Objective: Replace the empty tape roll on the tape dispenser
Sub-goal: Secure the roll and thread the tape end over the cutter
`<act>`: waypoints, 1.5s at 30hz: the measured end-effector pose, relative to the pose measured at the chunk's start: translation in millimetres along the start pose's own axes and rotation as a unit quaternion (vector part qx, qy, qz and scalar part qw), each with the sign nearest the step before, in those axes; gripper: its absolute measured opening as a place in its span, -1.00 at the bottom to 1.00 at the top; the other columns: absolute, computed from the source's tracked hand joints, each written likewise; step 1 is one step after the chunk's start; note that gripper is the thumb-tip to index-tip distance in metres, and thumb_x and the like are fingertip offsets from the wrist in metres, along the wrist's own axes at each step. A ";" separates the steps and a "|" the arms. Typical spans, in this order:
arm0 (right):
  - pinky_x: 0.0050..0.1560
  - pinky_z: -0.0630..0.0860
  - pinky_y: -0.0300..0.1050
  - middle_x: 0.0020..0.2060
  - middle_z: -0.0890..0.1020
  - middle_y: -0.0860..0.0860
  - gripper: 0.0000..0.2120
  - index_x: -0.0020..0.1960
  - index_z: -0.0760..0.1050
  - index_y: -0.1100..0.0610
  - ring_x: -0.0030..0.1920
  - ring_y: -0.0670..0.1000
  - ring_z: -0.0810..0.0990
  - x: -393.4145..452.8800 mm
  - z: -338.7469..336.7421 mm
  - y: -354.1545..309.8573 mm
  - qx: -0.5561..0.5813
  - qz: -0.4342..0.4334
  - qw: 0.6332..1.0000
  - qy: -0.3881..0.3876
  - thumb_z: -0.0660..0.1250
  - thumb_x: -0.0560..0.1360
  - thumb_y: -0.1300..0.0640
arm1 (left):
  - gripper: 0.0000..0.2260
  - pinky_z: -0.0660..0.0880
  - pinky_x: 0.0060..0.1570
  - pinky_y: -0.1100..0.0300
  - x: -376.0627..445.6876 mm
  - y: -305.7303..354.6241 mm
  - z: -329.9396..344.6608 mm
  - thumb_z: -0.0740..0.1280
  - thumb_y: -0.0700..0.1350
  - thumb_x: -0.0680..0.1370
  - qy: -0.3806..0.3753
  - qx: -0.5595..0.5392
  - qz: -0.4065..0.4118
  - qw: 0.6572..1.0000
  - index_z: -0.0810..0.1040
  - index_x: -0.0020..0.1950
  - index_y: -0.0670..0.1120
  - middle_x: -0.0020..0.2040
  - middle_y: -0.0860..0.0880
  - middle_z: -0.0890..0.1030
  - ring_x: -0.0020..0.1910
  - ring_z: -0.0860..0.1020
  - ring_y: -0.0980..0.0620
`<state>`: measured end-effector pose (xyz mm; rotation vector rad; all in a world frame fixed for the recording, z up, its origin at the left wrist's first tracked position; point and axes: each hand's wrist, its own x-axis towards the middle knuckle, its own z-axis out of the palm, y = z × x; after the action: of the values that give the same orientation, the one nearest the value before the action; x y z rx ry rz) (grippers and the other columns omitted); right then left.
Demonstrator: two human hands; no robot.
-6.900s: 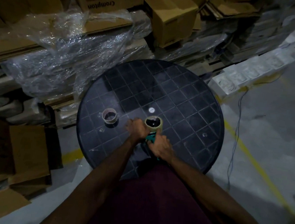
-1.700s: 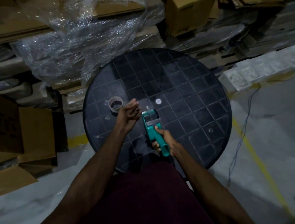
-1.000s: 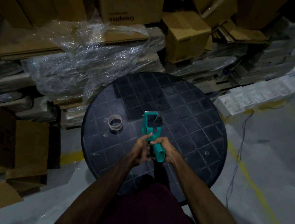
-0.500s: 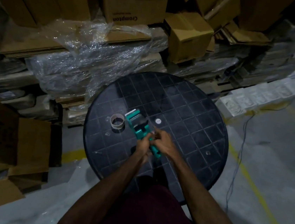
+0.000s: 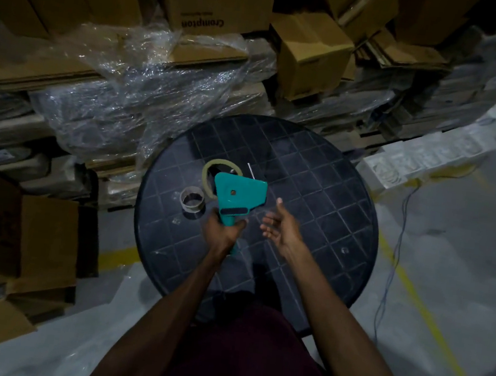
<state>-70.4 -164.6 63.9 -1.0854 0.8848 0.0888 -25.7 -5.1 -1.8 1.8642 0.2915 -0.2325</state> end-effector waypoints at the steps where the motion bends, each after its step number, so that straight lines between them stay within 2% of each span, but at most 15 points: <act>1: -0.42 0.50 -0.14 -0.39 0.63 0.08 -0.68 -0.09 0.59 0.25 -0.42 0.01 0.55 1.6 -1.2 -0.1 -0.004 0.004 1.000 0.015 0.39 0.51 -0.04 | -0.59 0.64 -0.32 -0.04 8.5 -9.4 3.4 0.57 0.13 0.16 0.000 0.019 0.005 1.000 0.58 -0.10 0.01 -0.22 0.04 0.70 -0.25 0.69 0.04; 5: -0.59 0.36 -0.23 -0.45 0.58 0.09 -0.89 -0.18 0.57 0.25 -0.54 -0.06 0.45 13.6 -14.1 -1.4 -0.064 0.011 0.995 0.077 0.42 0.48 0.22 | -0.68 0.62 -0.16 0.16 -17.7 27.8 -10.4 0.58 0.00 0.27 -0.039 0.025 0.006 0.999 0.52 -0.12 0.00 -0.15 0.01 0.69 -0.18 0.64 0.11; 8: -0.61 0.32 -0.27 -0.43 0.58 0.13 -0.86 -0.26 0.56 0.21 -0.55 -0.04 0.44 18.0 -28.6 -5.2 -0.129 -0.045 0.984 0.111 0.34 0.47 0.31 | -0.74 0.50 -0.28 0.45 -31.9 38.8 -14.6 0.48 -0.29 0.46 -0.103 0.036 0.034 0.993 0.44 -0.11 -0.03 -0.25 0.11 0.66 -0.28 0.61 0.29; 10: -0.58 0.35 -0.26 -0.45 0.55 0.13 -0.73 -0.32 0.53 0.17 -0.52 0.00 0.45 19.0 -38.0 -5.7 -0.156 -0.080 0.976 0.127 0.23 0.47 0.41 | -0.70 0.52 -0.29 0.37 -34.2 36.5 -14.7 0.54 -0.26 0.42 -0.148 0.075 0.084 0.983 0.44 -0.11 -0.01 -0.21 0.08 0.66 -0.25 0.62 0.31; 13: -0.57 0.38 -0.28 -0.45 0.53 0.10 -0.71 -0.28 0.54 0.19 -0.52 -0.02 0.45 19.7 -53.6 -7.1 -0.169 -0.113 0.971 0.126 0.18 0.47 0.47 | -0.63 0.54 -0.28 0.35 -38.6 37.2 -10.8 0.51 -0.33 0.41 -0.234 0.099 0.120 0.960 0.46 0.10 -0.11 -0.08 -0.02 0.65 -0.21 0.64 0.26; 17: -0.56 0.42 -0.29 -0.45 0.56 0.07 -0.71 -0.30 0.57 0.18 -0.55 -0.13 0.48 20.8 -71.8 -1.0 -0.203 -0.136 0.961 0.129 0.23 0.48 0.44 | -0.92 0.47 -0.45 0.20 -38.6 45.4 -3.4 0.51 -0.20 0.41 -0.291 0.174 0.144 0.930 0.64 -0.15 -0.12 -0.39 0.02 0.60 -0.50 0.51 0.24; 20: -0.41 0.53 -0.24 -0.40 0.63 0.05 -0.79 -0.31 0.63 0.17 -0.42 -0.08 0.59 20.8 -90.5 3.7 -0.193 -0.153 0.956 0.162 0.37 0.44 0.38 | -0.78 0.60 -0.28 0.05 -23.2 45.2 -5.2 0.49 0.02 0.30 -0.297 0.248 0.158 0.909 0.67 -0.16 -0.08 -0.26 -0.01 0.69 -0.32 0.64 0.06; 21: -0.38 0.53 -0.23 -0.40 0.64 0.06 -0.90 -0.27 0.65 0.23 -0.41 -0.06 0.58 20.8 -100.5 3.6 -0.179 -0.162 0.954 0.177 0.45 0.42 0.32 | -0.75 0.61 -0.25 0.04 -17.9 44.3 -8.0 0.47 0.07 0.27 -0.298 0.266 0.160 0.903 0.66 -0.16 -0.05 -0.24 0.00 0.70 -0.29 0.65 0.06; 23: -0.42 0.48 -0.29 -0.50 0.61 -0.01 -0.84 -0.22 0.65 0.34 -0.50 -0.14 0.51 21.2 -119.0 3.4 -0.158 -0.178 0.950 0.200 0.52 0.39 0.23 | -0.81 0.59 -0.31 0.08 -10.1 41.3 -16.3 0.51 0.06 0.29 -0.305 0.271 0.147 0.901 0.63 -0.21 0.01 -0.29 0.07 0.67 -0.35 0.60 0.19; 25: -0.44 0.47 -0.32 -0.53 0.61 -0.08 -0.81 -0.23 0.65 0.30 -0.53 -0.18 0.50 20.9 -125.1 5.8 -0.166 -0.170 0.948 0.213 0.55 0.37 0.17 | -0.84 0.51 -0.34 0.17 -3.6 35.9 -24.1 0.54 0.02 0.31 -0.314 0.273 0.142 0.898 0.58 -0.27 0.06 -0.36 0.13 0.61 -0.43 0.52 0.28; 28: -0.41 0.52 -0.28 -0.43 0.65 0.01 -0.82 -0.24 0.66 0.20 -0.47 -0.13 0.55 24.7 -120.3 9.8 -0.187 -0.143 0.949 0.210 0.56 0.36 0.09 | -0.76 0.56 -0.29 0.12 1.8 26.1 -31.0 0.52 0.16 0.27 -0.316 0.279 0.149 0.894 0.61 -0.22 0.06 -0.33 0.09 0.63 -0.36 0.56 0.19; 33: -0.46 0.45 -0.27 -0.43 0.62 0.00 -0.80 -0.18 0.65 0.22 -0.49 -0.13 0.50 29.4 -120.6 7.4 -0.129 -0.133 0.969 0.162 0.53 0.40 0.08 | -0.79 0.40 -0.53 0.31 -13.8 30.5 -32.9 0.52 -0.20 0.42 -0.320 0.245 0.122 0.907 0.55 -0.32 0.02 -0.52 0.14 0.55 -0.55 0.45 0.27; 37: -0.42 0.51 -0.26 -0.33 0.68 0.07 -0.77 -0.09 0.66 0.29 -0.45 -0.11 0.55 31.0 -124.0 10.1 -0.123 -0.117 0.975 0.144 0.57 0.35 0.16 | -0.76 0.42 -0.44 0.36 -18.3 26.7 -30.0 0.49 -0.23 0.44 -0.341 0.254 0.111 0.898 0.55 -0.31 0.07 -0.47 0.22 0.58 -0.49 0.49 0.31; 42: -0.33 0.56 -0.14 -0.37 0.68 0.10 -0.83 -0.14 0.69 0.28 -0.45 -0.07 0.57 45.6 -146.0 32.0 -0.169 -0.099 0.960 0.198 0.57 0.32 0.23 | -0.93 0.57 -0.34 0.05 -22.1 8.0 -5.2 0.40 -0.07 0.35 -0.362 0.300 0.102 0.876 0.58 -0.32 -0.02 -0.39 0.03 0.61 -0.43 0.56 0.16; 45: -0.25 0.65 -0.12 -0.30 0.71 0.08 -0.83 -0.13 0.71 0.20 -0.37 0.00 0.61 51.1 -165.3 49.6 -0.190 -0.075 0.941 0.270 0.58 0.31 0.17 | -0.74 0.60 -0.23 0.03 -24.1 -7.5 20.0 0.32 0.06 0.26 -0.386 0.338 0.079 0.855 0.60 -0.16 -0.06 -0.25 -0.04 0.66 -0.25 0.65 0.00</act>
<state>-155.7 -289.0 -34.3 -1.5753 1.3059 -0.1832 -51.2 -24.0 -7.4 2.2760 -0.5746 -1.0410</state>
